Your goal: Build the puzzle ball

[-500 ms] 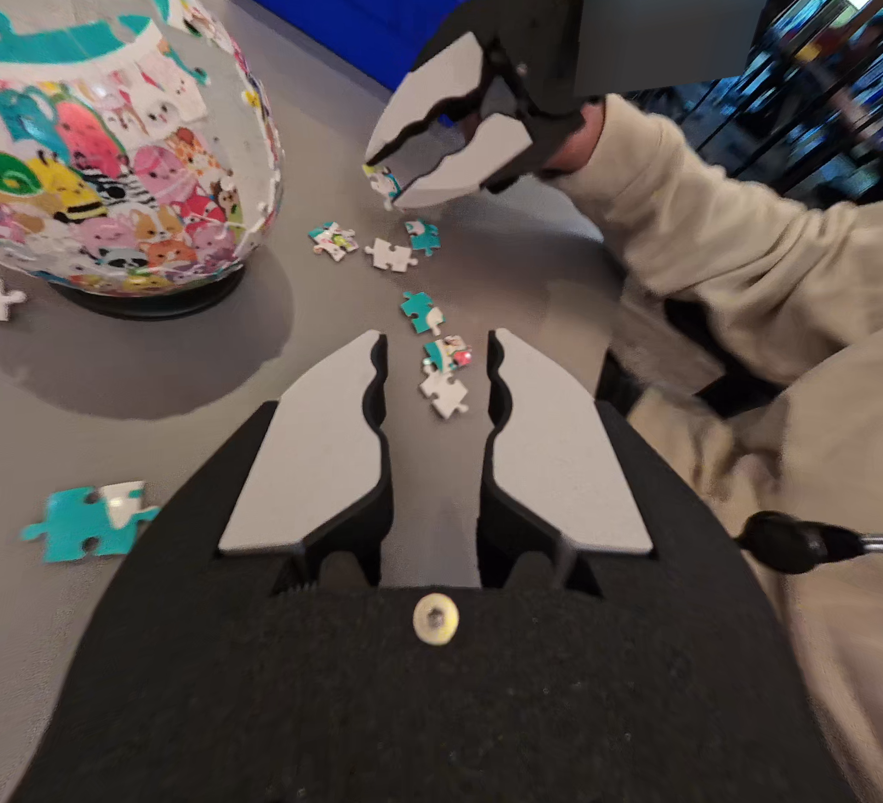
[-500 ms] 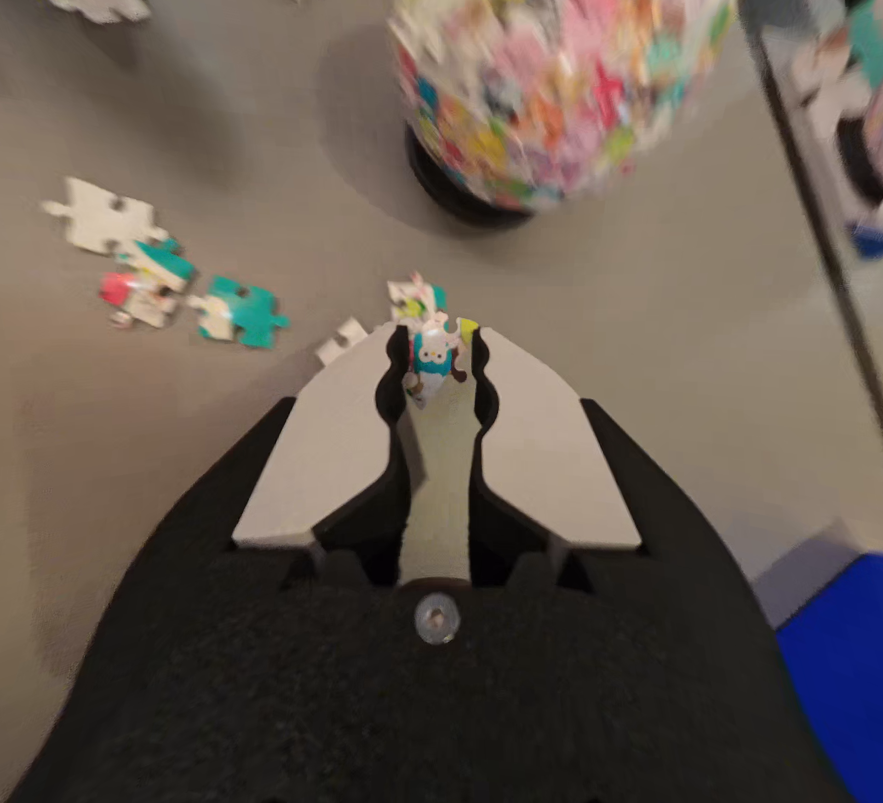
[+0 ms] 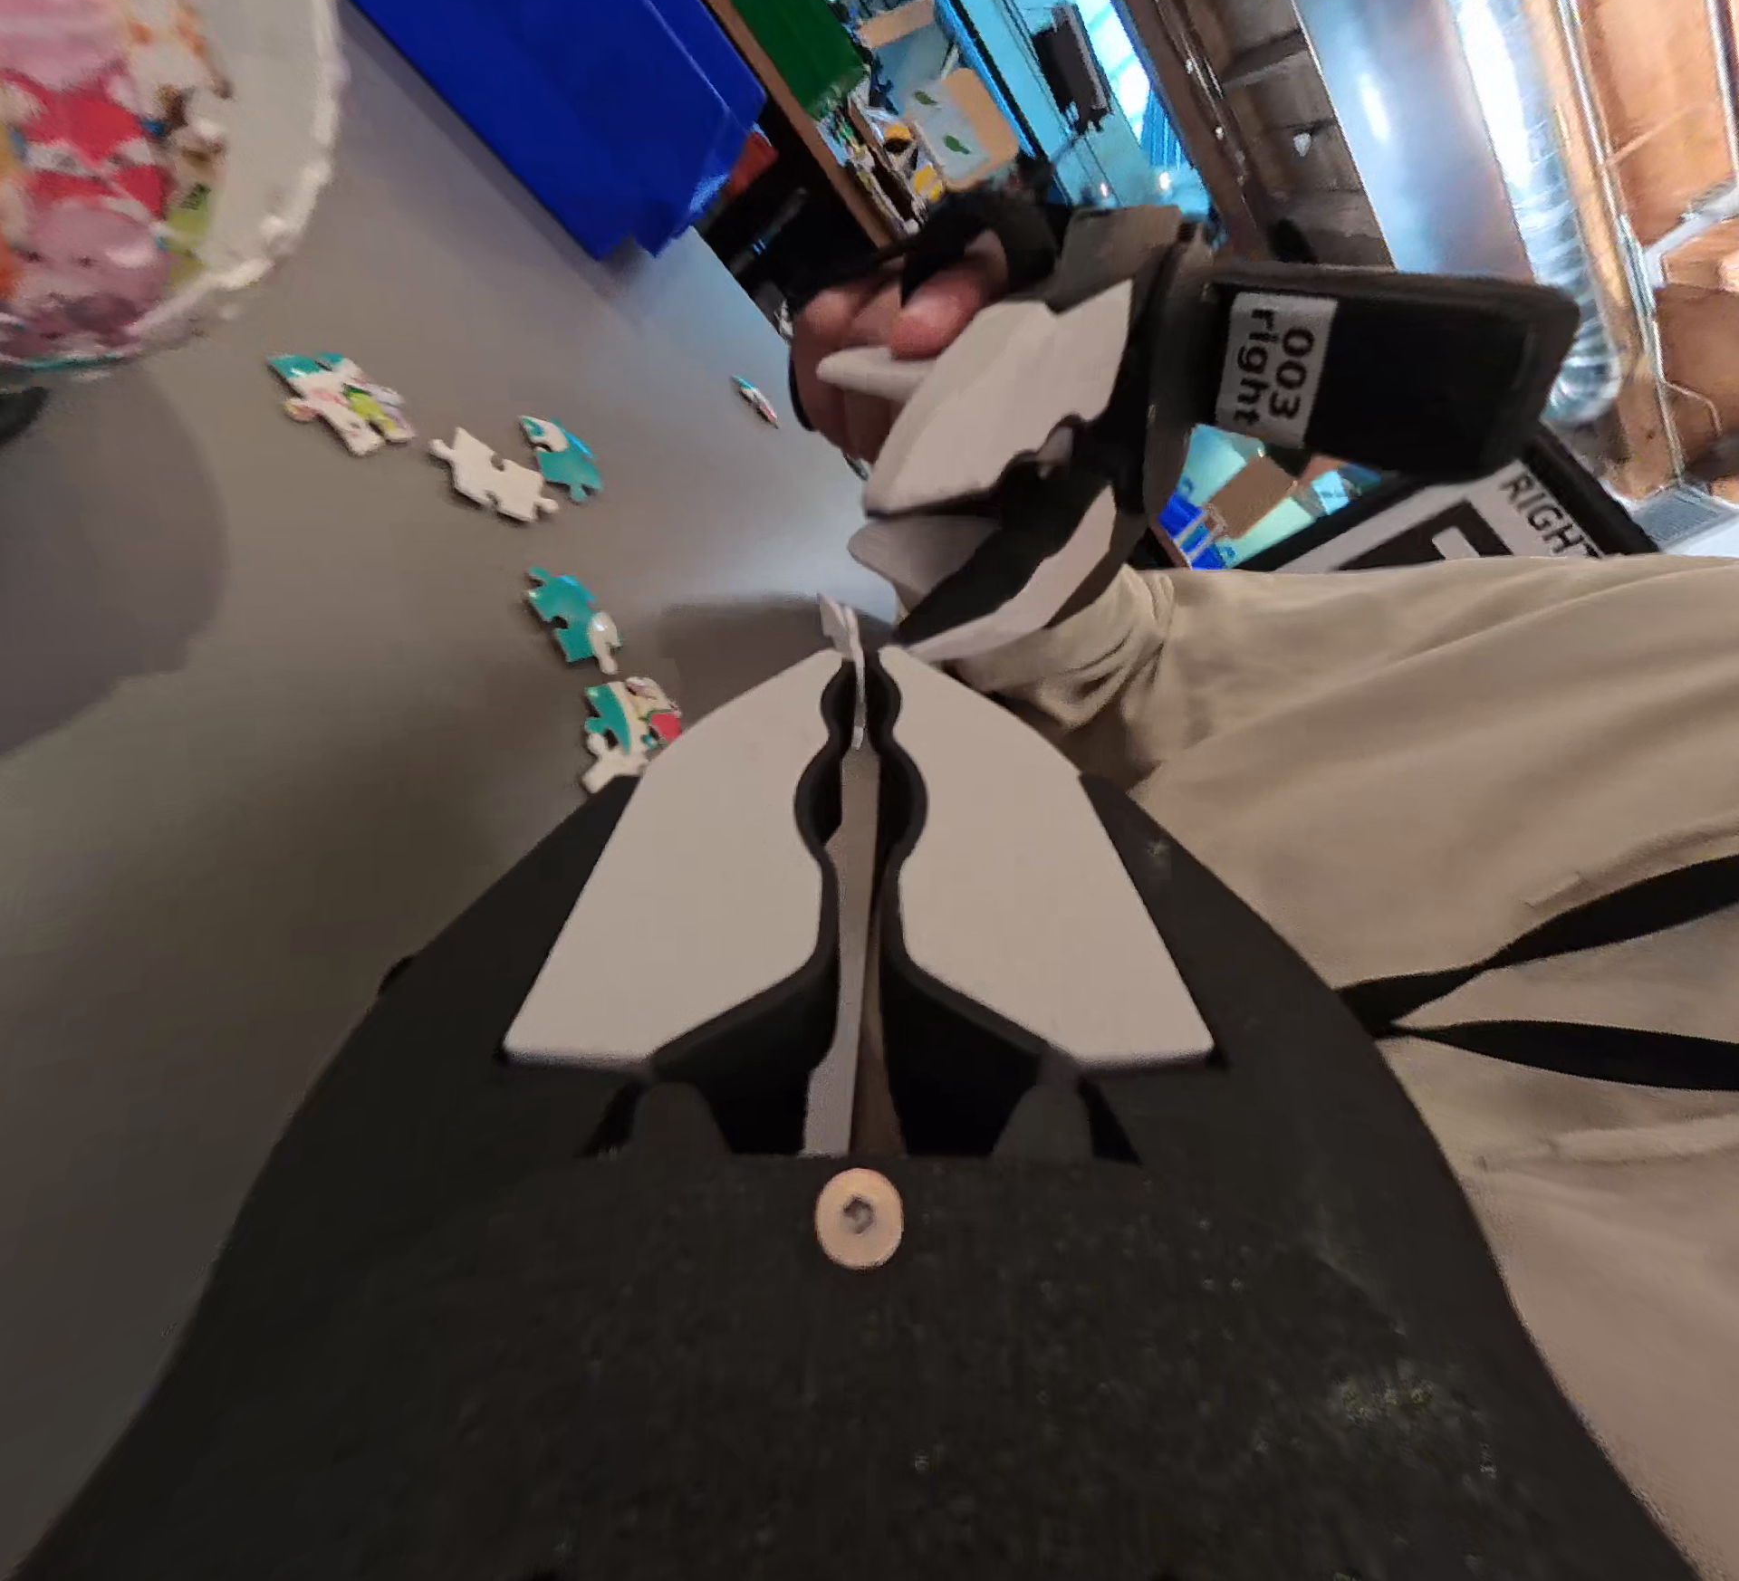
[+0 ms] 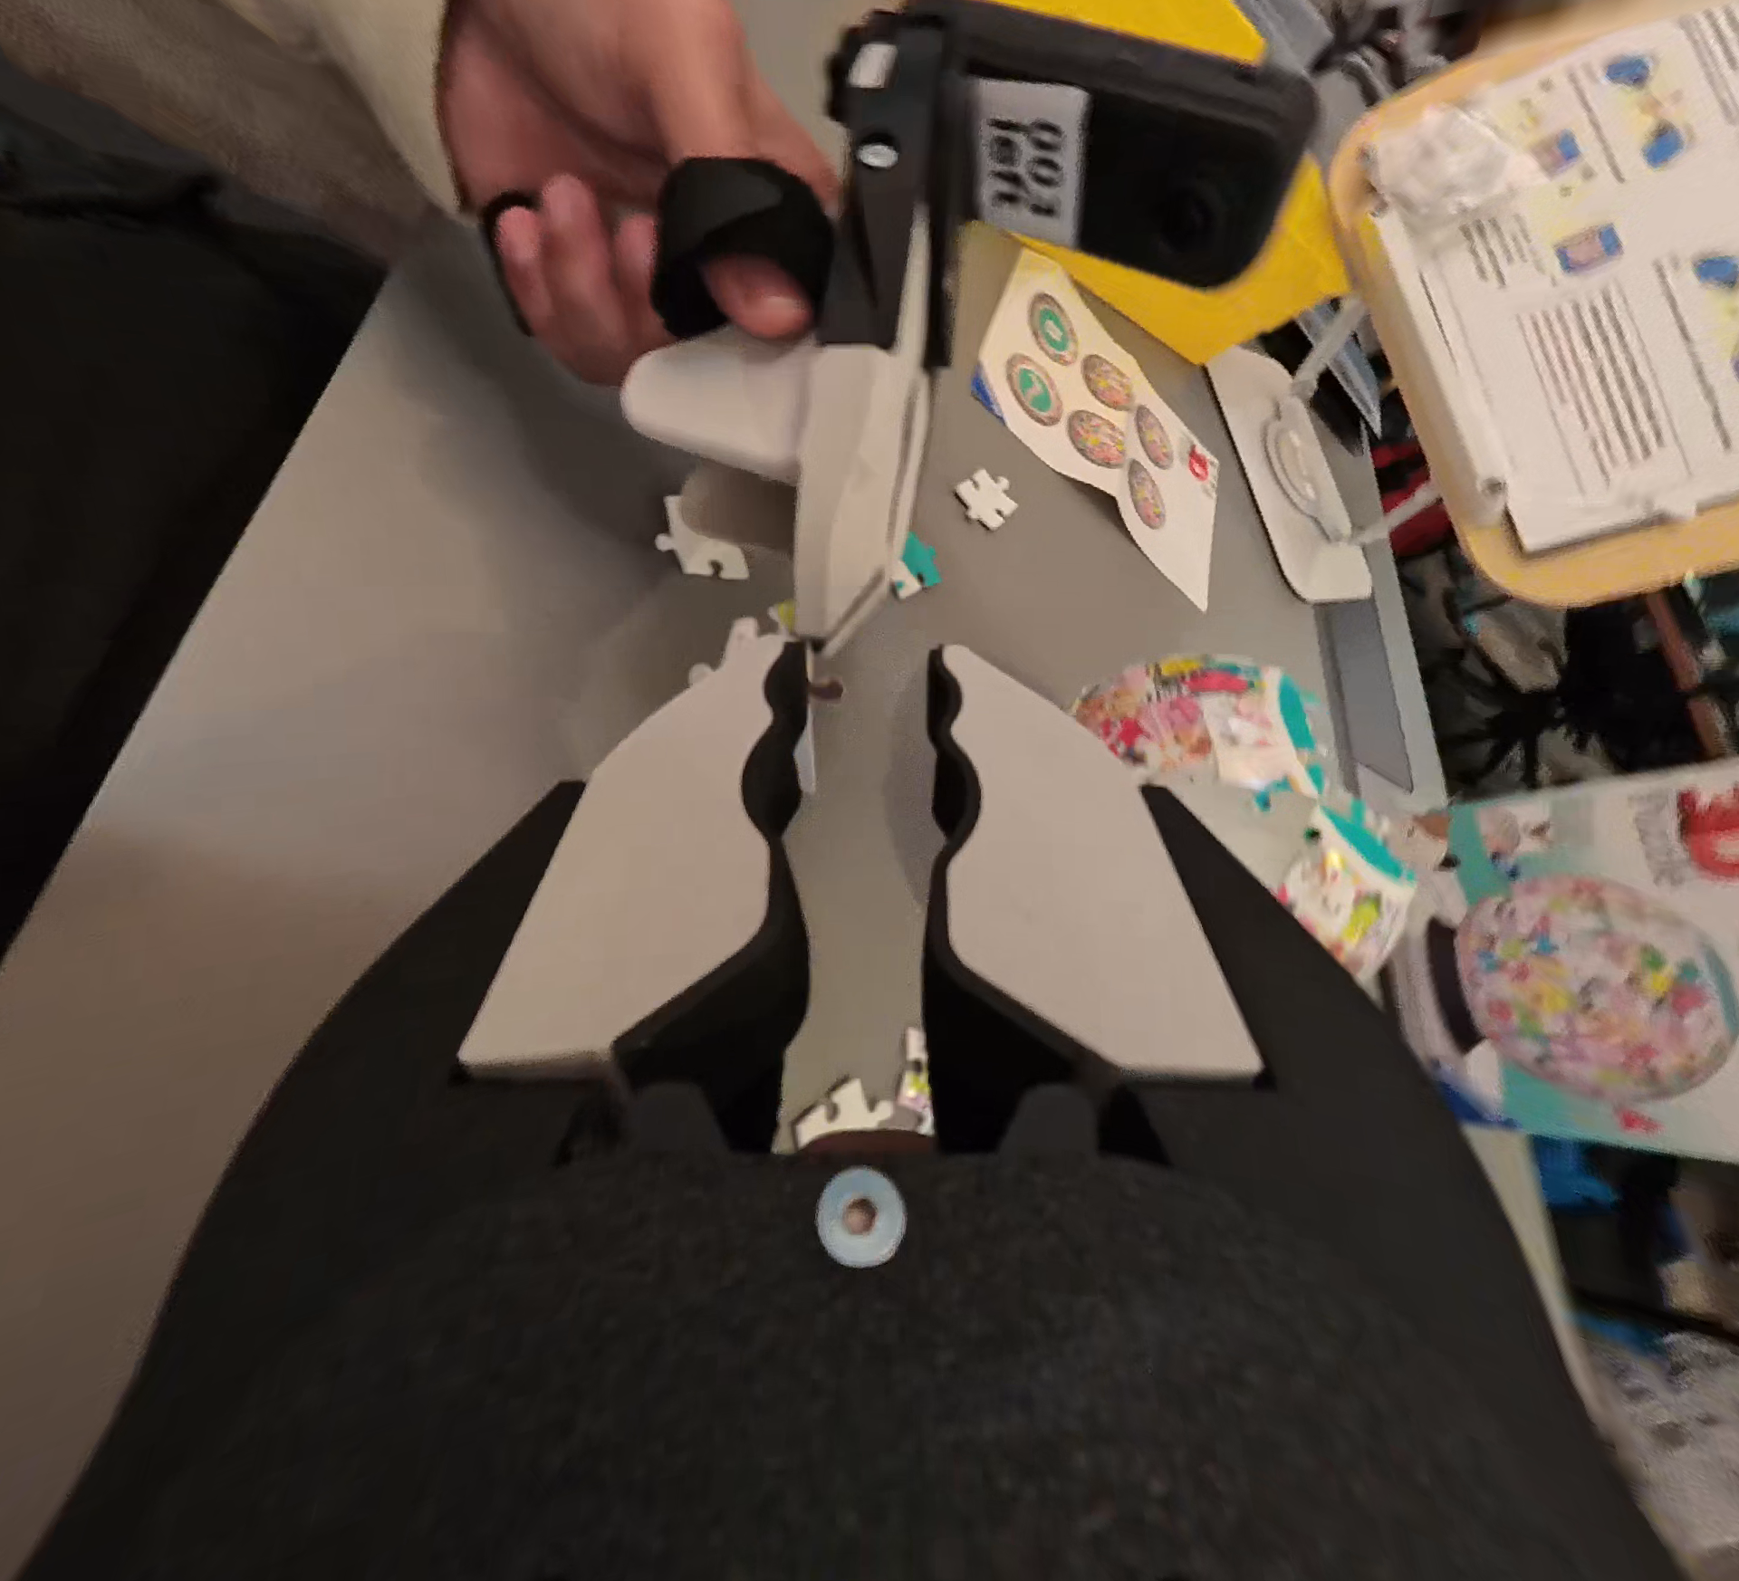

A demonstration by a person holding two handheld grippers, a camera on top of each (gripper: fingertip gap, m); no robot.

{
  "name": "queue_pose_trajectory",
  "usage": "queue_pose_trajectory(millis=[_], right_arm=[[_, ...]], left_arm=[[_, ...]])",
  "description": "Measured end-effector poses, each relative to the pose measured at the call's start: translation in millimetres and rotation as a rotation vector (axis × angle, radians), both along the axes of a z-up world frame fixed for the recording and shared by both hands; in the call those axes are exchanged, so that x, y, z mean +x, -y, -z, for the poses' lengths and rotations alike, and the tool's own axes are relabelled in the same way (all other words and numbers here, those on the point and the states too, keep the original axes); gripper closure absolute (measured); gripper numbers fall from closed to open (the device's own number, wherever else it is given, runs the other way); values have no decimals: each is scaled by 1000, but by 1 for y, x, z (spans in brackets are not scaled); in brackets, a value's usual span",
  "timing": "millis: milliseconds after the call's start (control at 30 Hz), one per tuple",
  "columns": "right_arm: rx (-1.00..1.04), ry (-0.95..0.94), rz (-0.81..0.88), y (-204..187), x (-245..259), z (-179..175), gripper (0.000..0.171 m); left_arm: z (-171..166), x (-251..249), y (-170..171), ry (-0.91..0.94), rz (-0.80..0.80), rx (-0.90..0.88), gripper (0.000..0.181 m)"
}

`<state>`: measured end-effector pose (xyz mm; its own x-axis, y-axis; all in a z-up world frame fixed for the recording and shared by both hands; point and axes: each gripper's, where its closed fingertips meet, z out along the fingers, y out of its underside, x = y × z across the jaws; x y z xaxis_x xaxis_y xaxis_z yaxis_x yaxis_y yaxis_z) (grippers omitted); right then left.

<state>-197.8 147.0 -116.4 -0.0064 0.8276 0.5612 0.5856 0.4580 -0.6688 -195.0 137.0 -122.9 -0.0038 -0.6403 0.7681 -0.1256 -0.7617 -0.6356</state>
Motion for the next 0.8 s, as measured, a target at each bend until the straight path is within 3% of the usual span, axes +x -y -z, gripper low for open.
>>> queue_pose_trajectory(millis=[100, 200, 300, 433, 500, 633, 800], right_arm=[[-220, -198, 151, -16, 18, -11, 149], [-709, -401, 288, -23, 22, 2, 146], [-1074, -627, 171, -6, 1, -13, 153], [-1211, -892, 171, -11, -9, -31, 158], [-1268, -907, 178, -8, -17, -28, 151], [-1220, -960, 228, -9, -19, -27, 166], [-1187, -1010, 269, -18, -10, -31, 171]], left_arm=[[-11, -10, -15, 70, -88, -10, 180], [-36, -21, -26, 239, -181, 3, 180], [-55, -27, -32, 382, -252, -7, 180], [-58, -26, -33, 438, -302, -13, 180], [-58, -26, -35, 449, -333, -16, 180], [-56, -22, -35, 439, -356, -6, 180], [-50, -18, -33, 425, -366, -1, 181]])
